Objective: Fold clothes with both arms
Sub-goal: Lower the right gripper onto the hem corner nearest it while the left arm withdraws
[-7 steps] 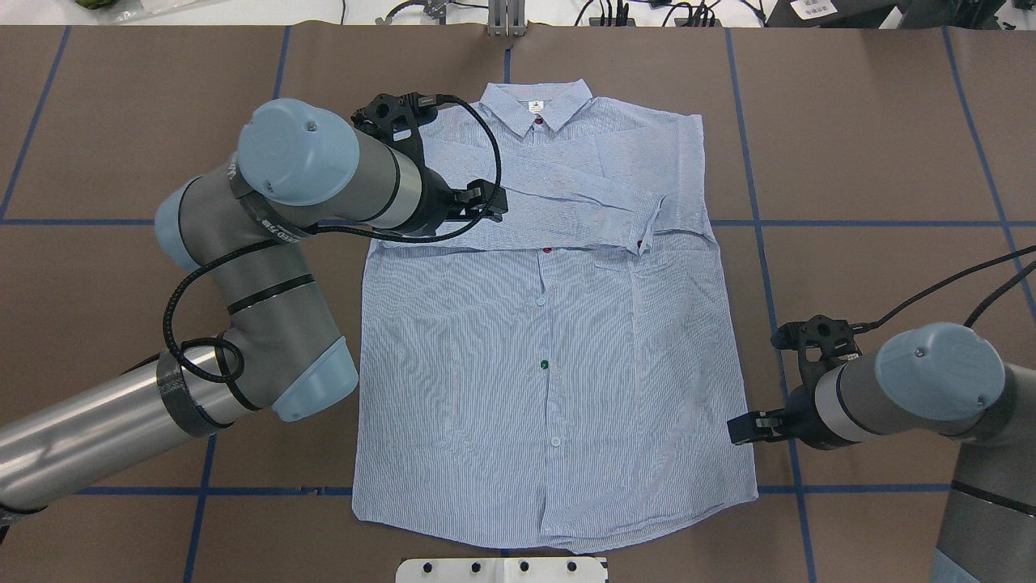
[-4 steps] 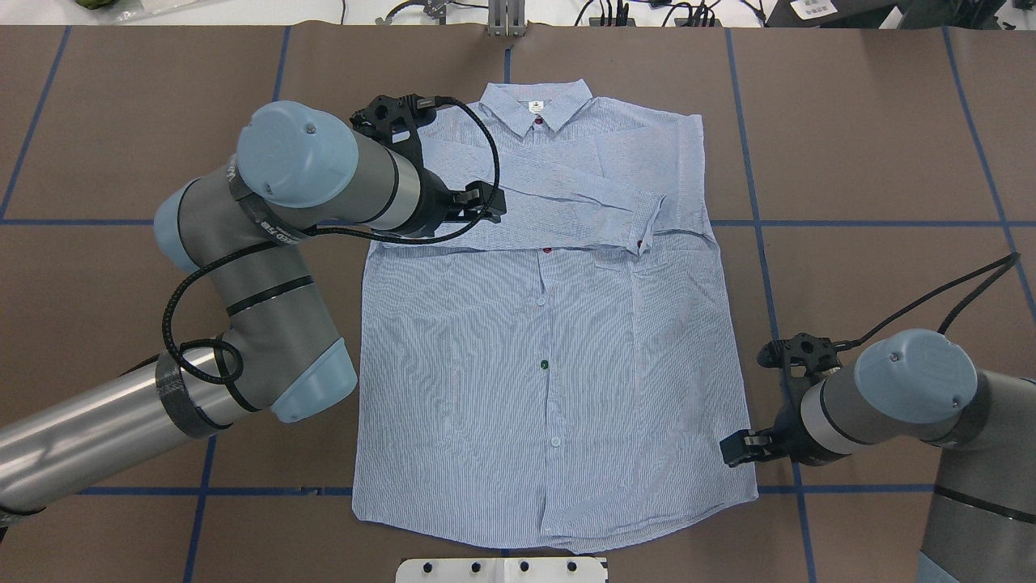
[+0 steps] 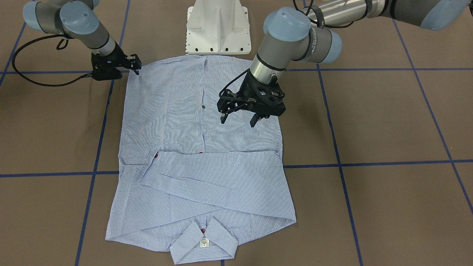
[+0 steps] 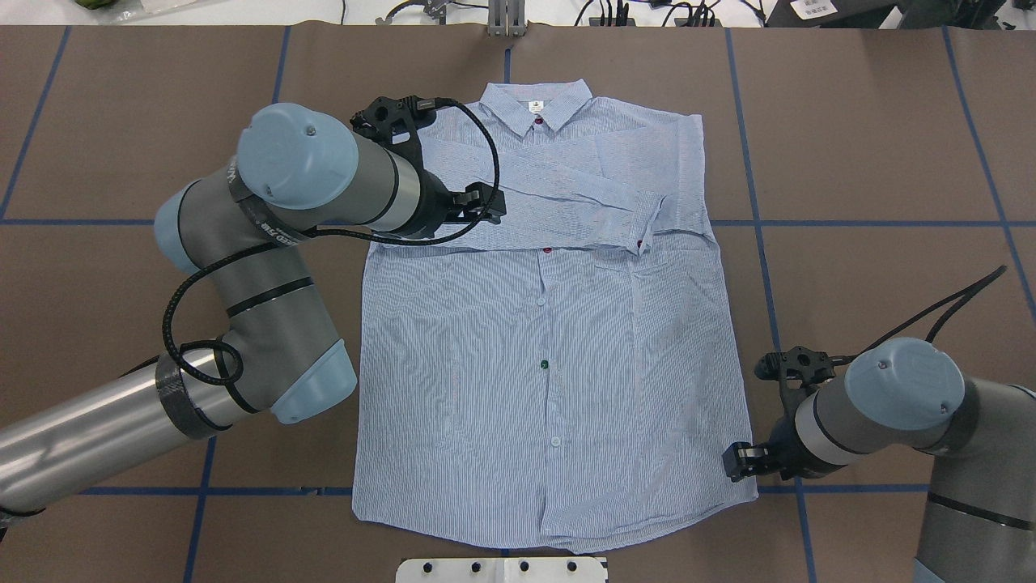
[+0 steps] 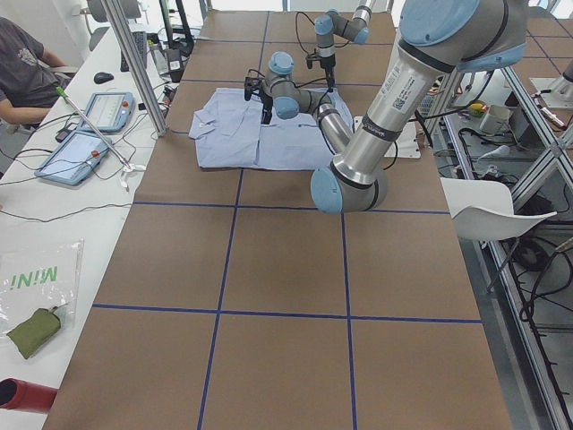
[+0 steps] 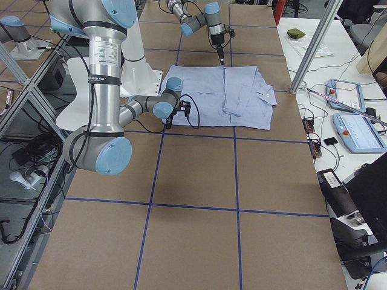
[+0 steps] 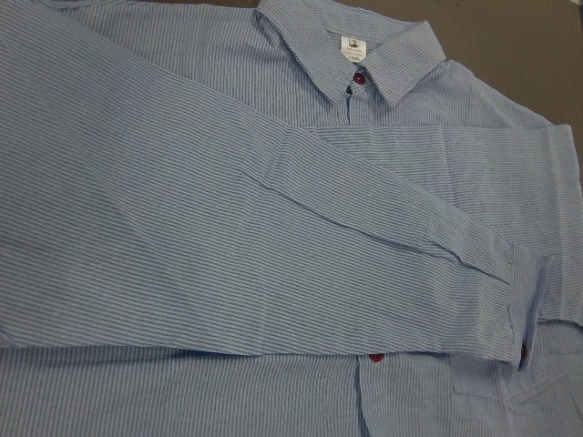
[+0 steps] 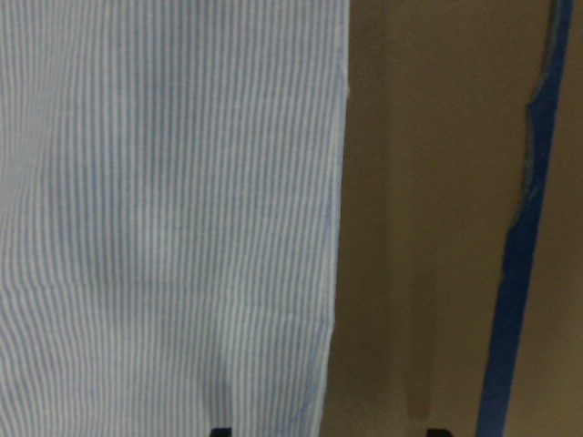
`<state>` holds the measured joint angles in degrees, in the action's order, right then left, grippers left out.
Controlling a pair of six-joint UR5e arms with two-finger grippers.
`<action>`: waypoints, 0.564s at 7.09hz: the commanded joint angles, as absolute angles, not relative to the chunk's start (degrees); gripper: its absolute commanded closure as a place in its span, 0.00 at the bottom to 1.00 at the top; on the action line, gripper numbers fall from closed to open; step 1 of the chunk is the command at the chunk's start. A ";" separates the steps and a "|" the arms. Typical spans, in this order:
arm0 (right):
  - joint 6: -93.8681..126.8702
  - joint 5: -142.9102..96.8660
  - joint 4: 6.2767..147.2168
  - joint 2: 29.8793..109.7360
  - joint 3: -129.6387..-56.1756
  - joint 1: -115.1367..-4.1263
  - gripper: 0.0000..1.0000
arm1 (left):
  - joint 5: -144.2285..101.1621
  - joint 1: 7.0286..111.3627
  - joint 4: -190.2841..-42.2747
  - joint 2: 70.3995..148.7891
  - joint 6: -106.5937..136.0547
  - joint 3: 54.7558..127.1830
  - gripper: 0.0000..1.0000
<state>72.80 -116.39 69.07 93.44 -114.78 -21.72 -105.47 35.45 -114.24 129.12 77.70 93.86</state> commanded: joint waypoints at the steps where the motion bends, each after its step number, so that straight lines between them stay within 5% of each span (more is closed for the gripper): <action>1: 74.52 -116.45 69.08 93.08 -114.61 -20.66 0.54 | -105.47 35.51 -114.26 129.11 77.70 93.87 0.00; 3: 75.50 -116.37 69.17 91.94 -114.34 -20.13 0.72 | -105.47 35.51 -114.26 129.11 77.70 93.87 0.00; 4: 75.50 -116.37 69.34 92.02 -114.35 -20.21 0.72 | -105.47 35.51 -114.26 129.11 77.70 93.87 0.00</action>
<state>75.28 -116.38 69.20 92.16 -114.38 -20.26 -105.47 35.50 -114.26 129.11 77.70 93.87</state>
